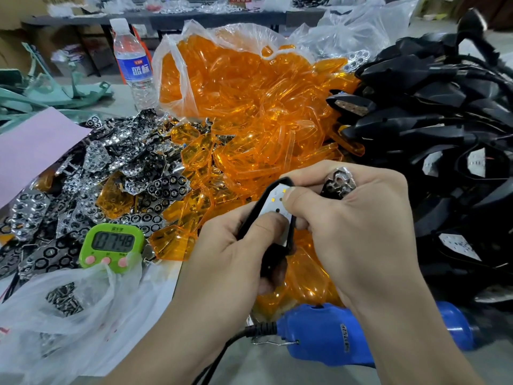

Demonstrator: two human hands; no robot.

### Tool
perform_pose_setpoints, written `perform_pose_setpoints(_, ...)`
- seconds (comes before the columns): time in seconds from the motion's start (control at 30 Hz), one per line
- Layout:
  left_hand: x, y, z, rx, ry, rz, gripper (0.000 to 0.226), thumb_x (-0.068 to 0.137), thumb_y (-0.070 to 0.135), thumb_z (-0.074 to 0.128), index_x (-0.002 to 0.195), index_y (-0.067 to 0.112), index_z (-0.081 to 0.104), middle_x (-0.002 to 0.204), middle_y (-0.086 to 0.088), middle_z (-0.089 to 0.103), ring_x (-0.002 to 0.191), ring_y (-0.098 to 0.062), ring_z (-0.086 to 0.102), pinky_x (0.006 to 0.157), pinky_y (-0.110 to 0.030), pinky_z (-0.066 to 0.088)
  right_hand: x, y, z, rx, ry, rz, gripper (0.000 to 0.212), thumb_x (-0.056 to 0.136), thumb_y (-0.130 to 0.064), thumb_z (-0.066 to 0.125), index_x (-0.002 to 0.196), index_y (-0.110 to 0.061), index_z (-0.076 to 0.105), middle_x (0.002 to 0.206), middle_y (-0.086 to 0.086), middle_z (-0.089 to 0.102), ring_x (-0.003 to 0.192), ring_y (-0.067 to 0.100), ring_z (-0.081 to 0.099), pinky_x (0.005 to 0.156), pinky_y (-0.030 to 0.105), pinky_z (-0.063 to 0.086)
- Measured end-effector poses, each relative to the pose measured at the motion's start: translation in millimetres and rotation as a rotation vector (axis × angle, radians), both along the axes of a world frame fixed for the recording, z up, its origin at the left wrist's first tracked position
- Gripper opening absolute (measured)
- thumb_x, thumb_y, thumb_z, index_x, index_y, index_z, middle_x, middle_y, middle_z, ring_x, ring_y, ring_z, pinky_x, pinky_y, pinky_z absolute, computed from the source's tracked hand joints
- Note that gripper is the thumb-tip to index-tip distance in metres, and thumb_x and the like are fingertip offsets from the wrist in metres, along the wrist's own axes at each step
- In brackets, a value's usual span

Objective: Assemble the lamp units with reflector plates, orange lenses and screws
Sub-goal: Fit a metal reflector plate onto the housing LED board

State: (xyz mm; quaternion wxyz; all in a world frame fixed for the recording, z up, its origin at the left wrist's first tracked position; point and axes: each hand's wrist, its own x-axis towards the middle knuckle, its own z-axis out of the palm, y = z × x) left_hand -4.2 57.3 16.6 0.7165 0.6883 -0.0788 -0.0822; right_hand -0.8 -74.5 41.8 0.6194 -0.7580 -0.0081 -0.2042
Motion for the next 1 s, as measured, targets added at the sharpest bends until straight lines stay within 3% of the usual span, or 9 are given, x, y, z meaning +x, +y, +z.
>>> perform_pose_setpoints(0.1,0.3,-0.2,-1.4,0.004,-0.008,0.018,0.039,0.102,0.03,0.059,0.063,0.03,0.064,0.057,0.01,0.053,0.042,-0.013,0.046,0.04,-0.019,0.032,-0.2,1.1,-0.3,0.004,-0.011,0.017,0.032,0.08,0.003,0.077,0.066,-0.025,0.077,0.052,-0.012,0.065,0.05,0.005,0.063,0.048,0.013,0.047)
perform_pose_setpoints(0.43,-1.4,2.1,-1.3,0.05,-0.048,0.047,0.034,0.092,0.046,0.052,0.067,0.03,0.068,0.063,0.002,0.062,0.042,-0.017,0.051,0.039,-0.02,0.034,-1.1,1.8,0.2,0.026,0.002,0.035,0.031,0.08,0.004,0.076,0.065,-0.024,0.076,0.052,-0.011,0.066,0.05,0.004,0.064,0.047,0.011,0.046)
perform_pose_setpoints(0.63,-0.5,2.1,-4.4,0.098,-0.093,0.082,0.044,0.106,0.034,0.051,0.065,0.029,0.066,0.061,0.003,0.059,0.043,-0.016,0.052,0.042,-0.021,0.037,-1.0,3.9,-0.8,0.017,-0.005,0.014,0.03,0.08,-0.002,0.078,0.065,-0.027,0.076,0.053,-0.012,0.066,0.05,0.004,0.064,0.047,0.011,0.046)
perform_pose_setpoints(0.83,-0.7,2.6,-3.4,0.103,-0.112,0.081,0.041,0.103,0.043,0.052,0.067,0.03,0.066,0.063,0.001,0.059,0.043,-0.016,0.052,0.042,-0.022,0.037,-0.8,4.1,-1.5,-0.003,-0.026,0.018,0.026,0.081,-0.005,0.078,0.068,-0.028,0.077,0.055,-0.013,0.067,0.053,0.004,0.065,0.048,0.011,0.047)
perform_pose_setpoints(1.0,-1.4,2.2,-1.9,0.071,-0.088,0.07,0.038,0.101,0.046,0.057,0.071,0.024,0.067,0.069,-0.01,0.062,0.044,-0.017,0.051,0.041,-0.023,0.035,0.9,1.9,-2.9,0.042,0.008,0.008,0.028,0.079,-0.001,0.079,0.065,-0.025,0.077,0.056,-0.009,0.068,0.052,0.007,0.065,0.048,0.014,0.048)
